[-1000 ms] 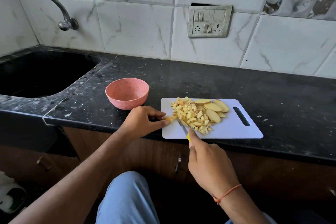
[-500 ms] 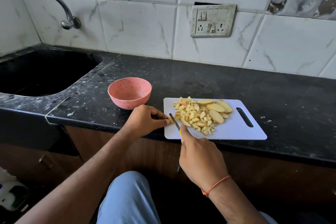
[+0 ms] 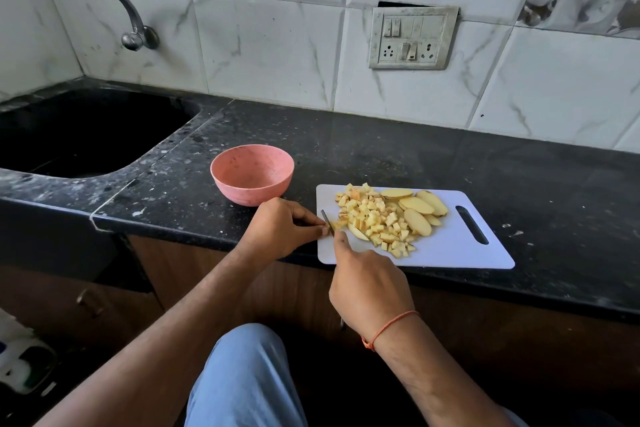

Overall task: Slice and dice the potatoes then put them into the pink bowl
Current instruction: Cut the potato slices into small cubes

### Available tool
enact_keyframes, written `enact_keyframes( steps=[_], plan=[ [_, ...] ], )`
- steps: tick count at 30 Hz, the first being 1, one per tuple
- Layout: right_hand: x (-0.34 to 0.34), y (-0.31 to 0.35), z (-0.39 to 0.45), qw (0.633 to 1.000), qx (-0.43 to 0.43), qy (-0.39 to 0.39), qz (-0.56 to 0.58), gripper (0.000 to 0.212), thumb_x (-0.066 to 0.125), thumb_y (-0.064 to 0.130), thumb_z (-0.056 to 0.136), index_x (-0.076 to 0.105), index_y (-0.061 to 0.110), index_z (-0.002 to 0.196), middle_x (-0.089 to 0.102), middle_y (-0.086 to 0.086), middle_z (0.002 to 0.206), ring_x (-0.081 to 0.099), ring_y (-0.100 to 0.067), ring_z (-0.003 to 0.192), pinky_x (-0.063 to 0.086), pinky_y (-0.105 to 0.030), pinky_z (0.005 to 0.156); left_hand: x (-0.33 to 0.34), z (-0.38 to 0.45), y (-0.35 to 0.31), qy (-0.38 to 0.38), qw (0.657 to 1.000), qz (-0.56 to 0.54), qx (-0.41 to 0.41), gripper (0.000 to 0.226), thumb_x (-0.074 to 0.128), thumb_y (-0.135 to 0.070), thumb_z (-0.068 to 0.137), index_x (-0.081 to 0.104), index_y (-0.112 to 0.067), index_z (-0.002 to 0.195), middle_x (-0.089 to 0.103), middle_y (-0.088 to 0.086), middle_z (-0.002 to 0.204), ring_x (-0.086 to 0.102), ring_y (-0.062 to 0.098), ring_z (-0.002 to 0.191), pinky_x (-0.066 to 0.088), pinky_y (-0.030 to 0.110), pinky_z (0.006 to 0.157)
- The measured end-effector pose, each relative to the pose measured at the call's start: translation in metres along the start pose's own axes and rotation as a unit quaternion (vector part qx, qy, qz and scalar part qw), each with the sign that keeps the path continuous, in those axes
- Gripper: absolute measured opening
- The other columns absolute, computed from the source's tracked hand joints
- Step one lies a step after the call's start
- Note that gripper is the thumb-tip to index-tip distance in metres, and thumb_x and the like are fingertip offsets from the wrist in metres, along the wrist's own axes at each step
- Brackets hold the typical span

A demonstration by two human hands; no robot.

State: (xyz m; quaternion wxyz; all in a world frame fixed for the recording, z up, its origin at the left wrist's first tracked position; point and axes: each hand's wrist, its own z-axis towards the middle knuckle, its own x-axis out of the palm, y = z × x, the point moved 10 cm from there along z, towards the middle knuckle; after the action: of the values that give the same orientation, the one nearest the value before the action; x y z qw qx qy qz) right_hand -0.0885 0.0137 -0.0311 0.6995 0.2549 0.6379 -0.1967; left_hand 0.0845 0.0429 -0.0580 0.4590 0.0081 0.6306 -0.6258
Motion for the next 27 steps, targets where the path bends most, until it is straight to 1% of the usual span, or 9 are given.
enact_keyframes(
  steps=[2, 5, 9, 14, 17, 18, 21, 25, 27],
  plan=[
    [0.003, -0.001, 0.000, 1.000, -0.002, 0.010, -0.001, 0.071, 0.042, 0.014, 0.099, 0.016, 0.021, 0.164, 0.067, -0.007, 0.096, 0.052, -0.023, 0.076, 0.041, -0.035, 0.062, -0.001, -0.001, -0.001, -0.009, 1.000, -0.006, -0.001, 0.012, 0.093, -0.031, 0.081, 0.088, -0.029, 0.092, 0.078, -0.019, 0.086, 0.071, -0.005, 0.081, 0.049, 0.008, 0.067],
    [0.005, -0.004, -0.009, 1.000, -0.015, 0.008, -0.010, 0.073, 0.043, 0.013, 0.098, 0.013, 0.022, 0.165, 0.068, -0.005, 0.092, 0.056, -0.024, 0.075, 0.043, -0.035, 0.060, -0.001, -0.002, -0.001, -0.012, 1.000, -0.009, -0.007, 0.011, 0.093, -0.031, 0.081, 0.087, -0.029, 0.091, 0.078, -0.020, 0.086, 0.071, -0.006, 0.081, 0.050, 0.008, 0.067],
    [0.004, -0.012, -0.033, 0.999, -0.031, -0.001, -0.024, 0.072, 0.045, 0.020, 0.102, 0.010, 0.025, 0.165, 0.061, 0.000, 0.082, 0.057, -0.020, 0.071, 0.037, -0.034, 0.055, 0.000, -0.001, 0.000, -0.006, 1.000, -0.005, -0.015, 0.012, 0.092, -0.035, 0.081, 0.087, -0.030, 0.091, 0.078, -0.020, 0.089, 0.071, -0.005, 0.083, 0.052, 0.010, 0.069],
    [-0.009, -0.031, -0.048, 0.999, -0.030, -0.012, -0.005, 0.063, 0.038, 0.028, 0.108, 0.010, 0.032, 0.164, 0.051, 0.006, 0.071, 0.045, -0.009, 0.059, 0.033, -0.027, 0.049, 0.001, 0.000, 0.002, -0.003, 1.000, 0.003, -0.026, 0.014, 0.092, -0.037, 0.081, 0.087, -0.031, 0.092, 0.078, -0.021, 0.090, 0.071, -0.005, 0.082, 0.052, 0.012, 0.068],
    [-0.014, -0.043, -0.050, 0.999, -0.028, -0.030, 0.014, 0.059, 0.037, 0.032, 0.109, 0.016, 0.035, 0.164, 0.061, 0.007, 0.078, 0.055, -0.010, 0.065, 0.045, -0.027, 0.055, 0.001, 0.001, 0.002, 0.000, 1.000, 0.007, -0.028, 0.013, 0.092, -0.038, 0.081, 0.086, -0.033, 0.091, 0.077, -0.023, 0.090, 0.070, -0.006, 0.082, 0.049, 0.010, 0.066],
    [-0.015, -0.047, -0.049, 0.999, -0.026, -0.039, 0.023, 0.057, 0.036, 0.033, 0.109, 0.018, 0.036, 0.164, 0.061, 0.007, 0.075, 0.055, -0.010, 0.063, 0.043, -0.025, 0.054, 0.001, 0.001, 0.003, 0.001, 1.000, 0.012, -0.028, 0.013, 0.091, -0.039, 0.081, 0.086, -0.033, 0.092, 0.077, -0.024, 0.090, 0.069, -0.007, 0.083, 0.050, 0.011, 0.067],
    [-0.019, -0.066, -0.039, 0.994, -0.005, -0.057, 0.095, 0.054, 0.036, 0.035, 0.109, 0.025, 0.042, 0.162, 0.051, 0.007, 0.061, 0.047, -0.009, 0.054, 0.030, -0.024, 0.047, 0.002, 0.002, 0.004, 0.007, 0.999, 0.026, -0.026, 0.015, 0.090, -0.041, 0.082, 0.085, -0.034, 0.094, 0.076, -0.024, 0.093, 0.068, -0.007, 0.085, 0.050, 0.010, 0.066],
    [-0.024, -0.104, -0.015, 0.970, 0.003, -0.103, 0.219, 0.052, 0.046, 0.028, 0.108, 0.037, 0.048, 0.155, 0.048, 0.002, 0.051, 0.042, -0.012, 0.045, 0.031, -0.028, 0.047, 0.004, 0.004, 0.004, -0.001, 0.999, 0.032, -0.028, 0.016, 0.088, -0.042, 0.084, 0.086, -0.034, 0.098, 0.076, -0.024, 0.094, 0.067, -0.008, 0.085, 0.049, 0.009, 0.064],
    [-0.027, -0.129, -0.002, 0.952, 0.008, -0.133, 0.274, 0.050, 0.047, 0.026, 0.109, 0.041, 0.049, 0.153, 0.054, 0.008, 0.053, 0.043, -0.009, 0.044, 0.029, -0.023, 0.045, 0.005, 0.006, 0.001, -0.007, 0.999, 0.040, -0.027, 0.016, 0.087, -0.042, 0.086, 0.085, -0.034, 0.100, 0.075, -0.024, 0.095, 0.066, -0.009, 0.086, 0.047, 0.008, 0.063]
  ],
)
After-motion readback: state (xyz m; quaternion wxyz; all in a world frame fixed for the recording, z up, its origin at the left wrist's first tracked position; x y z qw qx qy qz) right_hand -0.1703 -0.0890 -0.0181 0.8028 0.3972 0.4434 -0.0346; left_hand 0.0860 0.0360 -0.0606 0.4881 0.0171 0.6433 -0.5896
